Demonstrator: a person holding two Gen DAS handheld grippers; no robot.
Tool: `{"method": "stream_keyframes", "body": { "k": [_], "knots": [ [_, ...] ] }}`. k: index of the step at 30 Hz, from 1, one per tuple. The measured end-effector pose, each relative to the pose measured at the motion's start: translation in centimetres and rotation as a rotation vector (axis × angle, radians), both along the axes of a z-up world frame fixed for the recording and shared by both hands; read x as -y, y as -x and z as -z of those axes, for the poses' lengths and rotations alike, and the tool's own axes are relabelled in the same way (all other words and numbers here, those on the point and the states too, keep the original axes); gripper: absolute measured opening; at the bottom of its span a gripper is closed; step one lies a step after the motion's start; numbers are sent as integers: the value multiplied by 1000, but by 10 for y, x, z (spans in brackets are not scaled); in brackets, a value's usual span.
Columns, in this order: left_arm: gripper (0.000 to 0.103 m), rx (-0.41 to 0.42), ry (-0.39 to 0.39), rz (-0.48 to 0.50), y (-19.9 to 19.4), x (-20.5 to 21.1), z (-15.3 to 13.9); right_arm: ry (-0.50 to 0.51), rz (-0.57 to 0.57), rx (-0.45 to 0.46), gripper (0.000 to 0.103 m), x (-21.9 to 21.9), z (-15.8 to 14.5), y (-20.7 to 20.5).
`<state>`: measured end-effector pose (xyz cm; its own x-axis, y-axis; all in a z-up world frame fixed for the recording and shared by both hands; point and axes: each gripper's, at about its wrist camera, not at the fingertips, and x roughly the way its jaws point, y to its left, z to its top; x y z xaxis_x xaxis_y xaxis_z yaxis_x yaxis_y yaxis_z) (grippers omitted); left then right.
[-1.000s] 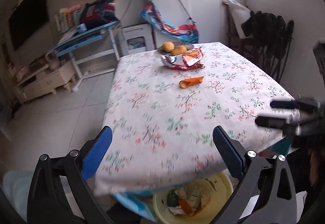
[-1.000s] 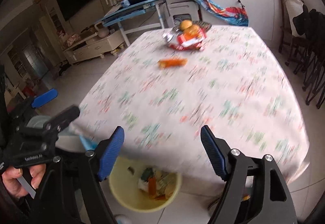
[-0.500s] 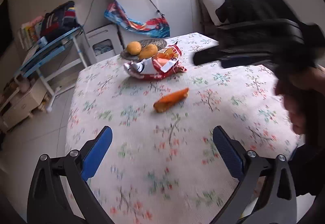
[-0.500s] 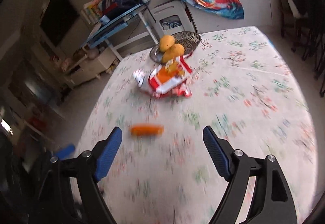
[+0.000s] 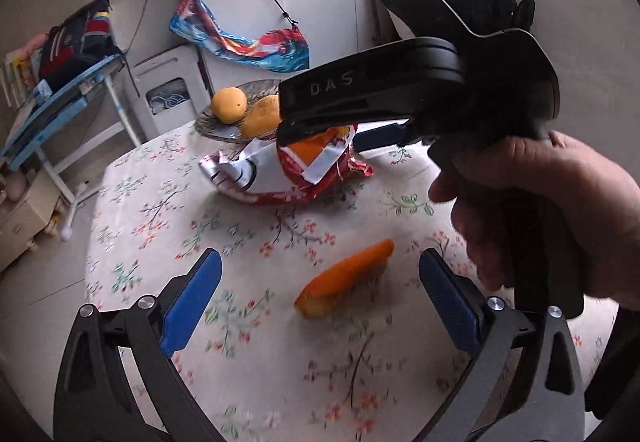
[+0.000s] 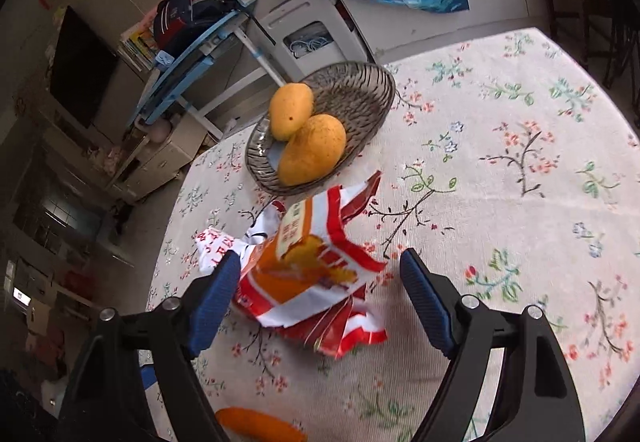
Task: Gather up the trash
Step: 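Grasp the small orange peel with the left gripper while the right grasps the red-white snack bag, then carry peel and snack bag over the yellow basin and open both grippers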
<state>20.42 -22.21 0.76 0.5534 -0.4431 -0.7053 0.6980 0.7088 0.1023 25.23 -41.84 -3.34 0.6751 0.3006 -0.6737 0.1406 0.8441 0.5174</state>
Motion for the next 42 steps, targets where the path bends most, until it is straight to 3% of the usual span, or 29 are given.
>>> {"method": "stream_keyframes", "body": {
  "k": [3, 4, 7, 9, 11, 15, 18, 28, 42],
  "knots": [
    [87, -11, -20, 14, -4, 8, 4, -46, -29, -1, 51, 4, 2, -3],
    [84, -16, -27, 22, -4, 10, 6, -51, -34, 0, 50, 4, 2, -3],
    [59, -50, -62, 65, -3, 19, 13, -71, -56, 15, 41, 5, -2, 2],
    [28, -88, -68, 75, -3, 23, 17, -80, -64, 25, 31, 6, -5, 6],
    [15, -120, -68, 60, -2, 22, 18, -87, -68, 40, 23, 7, -12, 14],
    [13, -149, -42, 44, 8, 13, 15, -97, -62, 89, 9, 6, -30, 33],
    [13, -152, -14, 10, 20, -4, 8, -77, -63, 129, 7, 0, -46, 54],
    [13, -171, 122, -153, 56, -80, -18, -19, -63, 220, 6, -24, -68, 136],
    [13, -154, 207, -218, 128, -124, -25, 93, -179, 251, 6, -97, -52, 230]
  ]
}}
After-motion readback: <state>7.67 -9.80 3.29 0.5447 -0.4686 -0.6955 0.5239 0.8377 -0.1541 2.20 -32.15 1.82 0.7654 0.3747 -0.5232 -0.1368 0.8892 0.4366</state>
